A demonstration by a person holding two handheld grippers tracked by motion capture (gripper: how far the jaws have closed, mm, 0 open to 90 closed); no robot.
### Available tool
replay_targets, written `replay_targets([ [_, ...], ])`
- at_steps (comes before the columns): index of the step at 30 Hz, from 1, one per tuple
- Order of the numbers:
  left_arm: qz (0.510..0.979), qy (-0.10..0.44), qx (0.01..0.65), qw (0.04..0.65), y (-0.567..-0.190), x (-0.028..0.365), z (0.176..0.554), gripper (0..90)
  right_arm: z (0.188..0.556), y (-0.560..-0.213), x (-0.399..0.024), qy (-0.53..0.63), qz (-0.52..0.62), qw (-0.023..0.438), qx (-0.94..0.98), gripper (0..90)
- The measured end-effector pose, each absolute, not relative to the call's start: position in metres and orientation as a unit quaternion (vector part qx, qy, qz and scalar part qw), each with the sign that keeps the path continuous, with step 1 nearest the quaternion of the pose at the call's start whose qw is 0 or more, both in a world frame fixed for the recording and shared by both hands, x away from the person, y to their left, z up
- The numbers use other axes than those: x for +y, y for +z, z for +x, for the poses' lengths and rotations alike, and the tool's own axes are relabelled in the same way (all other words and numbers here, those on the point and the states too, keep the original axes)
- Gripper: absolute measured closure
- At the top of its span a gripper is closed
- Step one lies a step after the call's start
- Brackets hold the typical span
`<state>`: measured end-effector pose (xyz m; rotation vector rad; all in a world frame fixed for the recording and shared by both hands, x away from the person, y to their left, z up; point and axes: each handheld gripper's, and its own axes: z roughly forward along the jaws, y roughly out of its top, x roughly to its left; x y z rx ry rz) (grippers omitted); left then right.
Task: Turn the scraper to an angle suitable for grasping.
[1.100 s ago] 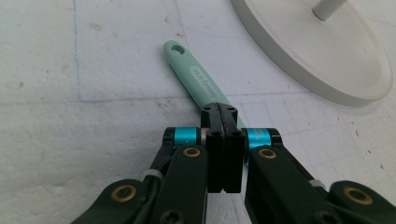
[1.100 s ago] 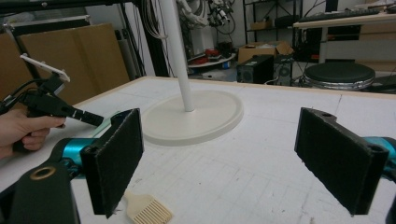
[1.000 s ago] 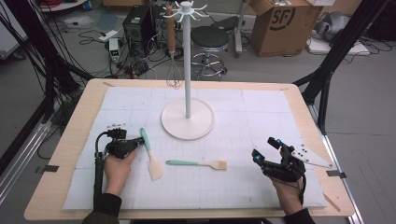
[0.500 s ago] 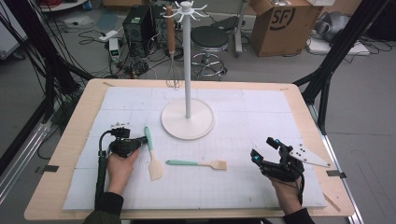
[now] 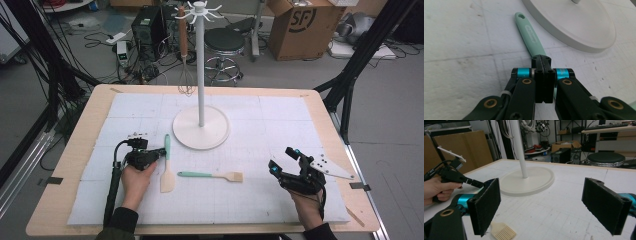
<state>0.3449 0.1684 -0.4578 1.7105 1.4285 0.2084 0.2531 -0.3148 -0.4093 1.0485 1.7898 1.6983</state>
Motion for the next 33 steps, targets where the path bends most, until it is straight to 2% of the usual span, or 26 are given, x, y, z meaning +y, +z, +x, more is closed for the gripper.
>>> replay_targets([
  [5,0.696,0.085,0.568,0.432,-0.457,0.153,0.344,90.0,0.253,-0.409,-0.316,0.618,0.381,0.230,0.648,14.6],
  [12,0.687,0.089,0.574,0.436,-0.455,0.157,0.341,90.0,0.252,-0.409,-0.320,0.620,0.383,0.232,0.645,14.6],
  [16,0.673,0.079,0.562,0.474,-0.450,0.157,0.332,90.0,0.251,-0.409,-0.322,0.620,0.385,0.233,0.643,14.6],
  [25,0.720,0.086,0.519,0.453,-0.447,0.133,0.310,90.0,0.250,-0.409,-0.320,0.618,0.385,0.233,0.645,14.6],
  [33,0.742,0.094,0.510,0.424,-0.454,0.123,0.303,90.0,0.250,-0.409,-0.320,0.617,0.383,0.234,0.646,14.6],
])
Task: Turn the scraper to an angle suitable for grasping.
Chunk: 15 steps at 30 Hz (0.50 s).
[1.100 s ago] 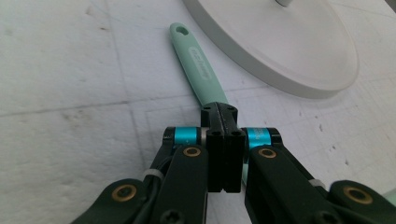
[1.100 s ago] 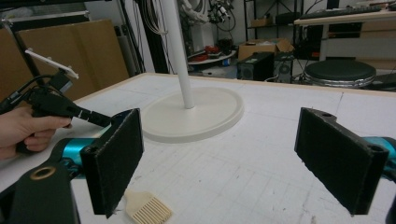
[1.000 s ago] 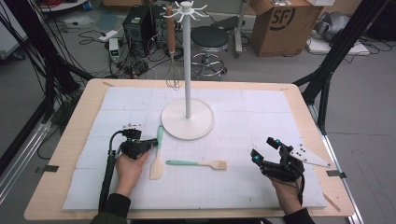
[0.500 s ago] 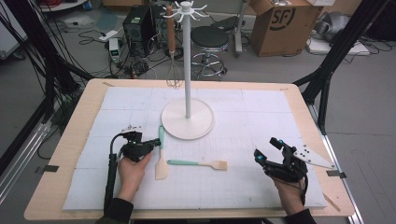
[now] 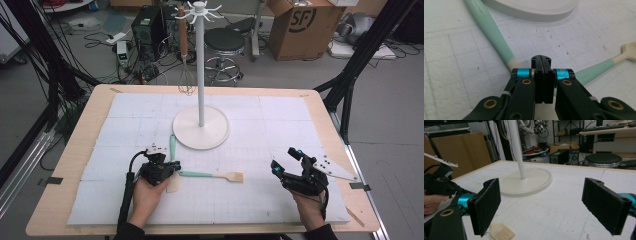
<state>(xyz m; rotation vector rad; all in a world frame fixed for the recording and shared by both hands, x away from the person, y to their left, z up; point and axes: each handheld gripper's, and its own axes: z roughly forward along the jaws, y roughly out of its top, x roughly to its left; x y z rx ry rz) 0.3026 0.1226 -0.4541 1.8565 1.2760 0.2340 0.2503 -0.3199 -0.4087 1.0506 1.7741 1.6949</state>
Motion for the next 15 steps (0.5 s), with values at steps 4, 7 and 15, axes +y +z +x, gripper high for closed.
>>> replay_targets([
  [4,0.747,0.098,0.505,0.420,-0.453,0.121,0.299,90.0,0.251,-0.409,-0.320,0.618,0.384,0.234,0.645,14.6],
  [7,0.752,0.101,0.501,0.416,-0.452,0.120,0.294,90.0,0.250,-0.409,-0.321,0.619,0.384,0.234,0.644,14.6],
  [15,0.754,0.109,0.503,0.409,-0.451,0.128,0.284,90.0,0.250,-0.408,-0.320,0.619,0.383,0.235,0.644,14.6],
])
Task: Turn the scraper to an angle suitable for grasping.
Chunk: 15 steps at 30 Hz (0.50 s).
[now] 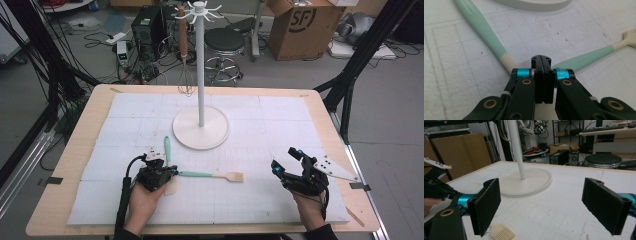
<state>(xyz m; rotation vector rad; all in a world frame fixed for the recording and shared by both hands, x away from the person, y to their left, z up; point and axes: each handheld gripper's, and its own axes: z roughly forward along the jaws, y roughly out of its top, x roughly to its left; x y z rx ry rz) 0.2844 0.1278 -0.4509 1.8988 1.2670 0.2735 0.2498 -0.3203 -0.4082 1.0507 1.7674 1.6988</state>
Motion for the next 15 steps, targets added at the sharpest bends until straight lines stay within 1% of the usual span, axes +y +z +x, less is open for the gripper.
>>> replay_targets([
  [8,0.745,0.101,0.506,0.424,-0.448,0.137,0.275,90.0,0.251,-0.409,-0.319,0.617,0.384,0.234,0.645,14.6],
  [9,0.741,0.096,0.498,0.440,-0.447,0.137,0.273,89.9,0.250,-0.409,-0.319,0.617,0.385,0.232,0.645,14.6],
  [10,0.741,0.097,0.497,0.441,-0.446,0.136,0.273,89.9,0.251,-0.409,-0.319,0.618,0.384,0.234,0.645,14.6],
  [15,0.750,0.103,0.494,0.427,-0.448,0.125,0.276,89.9,0.251,-0.409,-0.319,0.618,0.383,0.234,0.646,14.6],
])
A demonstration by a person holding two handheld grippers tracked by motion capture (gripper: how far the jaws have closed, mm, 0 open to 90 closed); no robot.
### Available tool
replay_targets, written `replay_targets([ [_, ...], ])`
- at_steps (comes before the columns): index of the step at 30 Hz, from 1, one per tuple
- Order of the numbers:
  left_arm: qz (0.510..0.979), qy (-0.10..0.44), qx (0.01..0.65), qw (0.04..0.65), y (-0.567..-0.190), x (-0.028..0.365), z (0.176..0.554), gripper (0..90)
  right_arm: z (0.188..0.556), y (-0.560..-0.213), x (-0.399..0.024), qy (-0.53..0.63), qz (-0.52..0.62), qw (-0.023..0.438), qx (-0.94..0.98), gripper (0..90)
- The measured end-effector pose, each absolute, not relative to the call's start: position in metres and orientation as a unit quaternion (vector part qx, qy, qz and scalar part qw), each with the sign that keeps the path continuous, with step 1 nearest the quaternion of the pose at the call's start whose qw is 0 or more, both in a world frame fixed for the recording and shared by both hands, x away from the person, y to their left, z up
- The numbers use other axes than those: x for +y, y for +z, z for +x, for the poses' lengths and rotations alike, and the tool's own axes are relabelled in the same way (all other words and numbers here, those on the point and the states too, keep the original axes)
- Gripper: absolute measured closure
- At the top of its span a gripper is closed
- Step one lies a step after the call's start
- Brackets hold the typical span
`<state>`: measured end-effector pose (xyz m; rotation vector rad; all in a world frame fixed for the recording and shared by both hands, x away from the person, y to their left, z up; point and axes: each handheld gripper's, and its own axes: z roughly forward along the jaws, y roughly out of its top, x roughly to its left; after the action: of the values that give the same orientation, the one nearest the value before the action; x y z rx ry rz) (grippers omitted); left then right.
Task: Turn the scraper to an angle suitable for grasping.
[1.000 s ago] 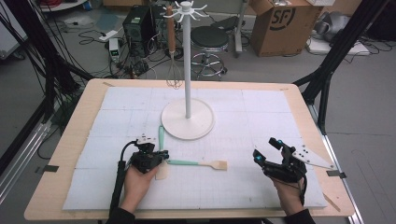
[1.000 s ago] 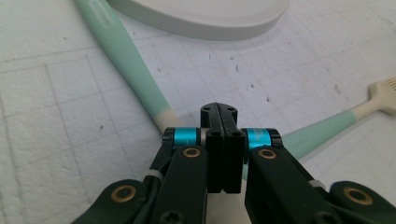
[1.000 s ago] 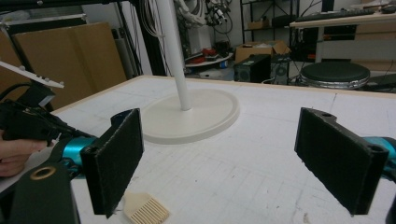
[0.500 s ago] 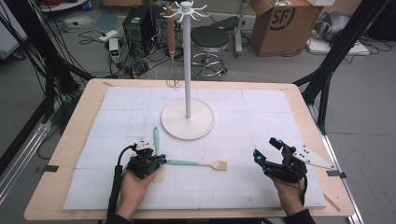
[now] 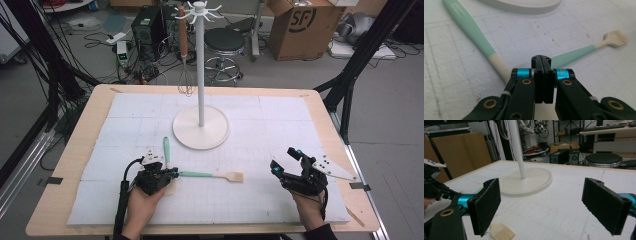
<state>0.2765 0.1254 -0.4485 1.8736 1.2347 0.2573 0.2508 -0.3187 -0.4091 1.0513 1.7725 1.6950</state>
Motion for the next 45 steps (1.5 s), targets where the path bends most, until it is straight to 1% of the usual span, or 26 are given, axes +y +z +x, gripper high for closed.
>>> replay_targets([
  [4,0.753,0.115,0.499,0.414,-0.451,0.124,0.280,89.9,0.251,-0.409,-0.319,0.617,0.383,0.233,0.646,14.6],
  [6,0.751,0.112,0.501,0.414,-0.453,0.126,0.281,89.9,0.251,-0.409,-0.319,0.618,0.383,0.235,0.645,14.6],
  [15,0.760,0.135,0.504,0.389,-0.449,0.133,0.274,90.0,0.250,-0.408,-0.320,0.626,0.379,0.231,0.642,14.6],
  [27,0.730,0.125,0.533,0.410,-0.449,0.179,0.259,90.0,0.252,-0.410,-0.318,0.623,0.380,0.227,0.645,14.6],
  [32,0.723,0.122,0.537,0.416,-0.449,0.183,0.260,90.0,0.253,-0.410,-0.316,0.619,0.379,0.223,0.650,14.5],
  [37,0.722,0.119,0.538,0.419,-0.450,0.183,0.260,90.0,0.255,-0.412,-0.315,0.613,0.384,0.209,0.658,14.5],
  [45,0.726,0.111,0.534,0.419,-0.450,0.179,0.255,90.0,0.258,-0.414,-0.315,0.605,0.390,0.194,0.666,14.5],
])
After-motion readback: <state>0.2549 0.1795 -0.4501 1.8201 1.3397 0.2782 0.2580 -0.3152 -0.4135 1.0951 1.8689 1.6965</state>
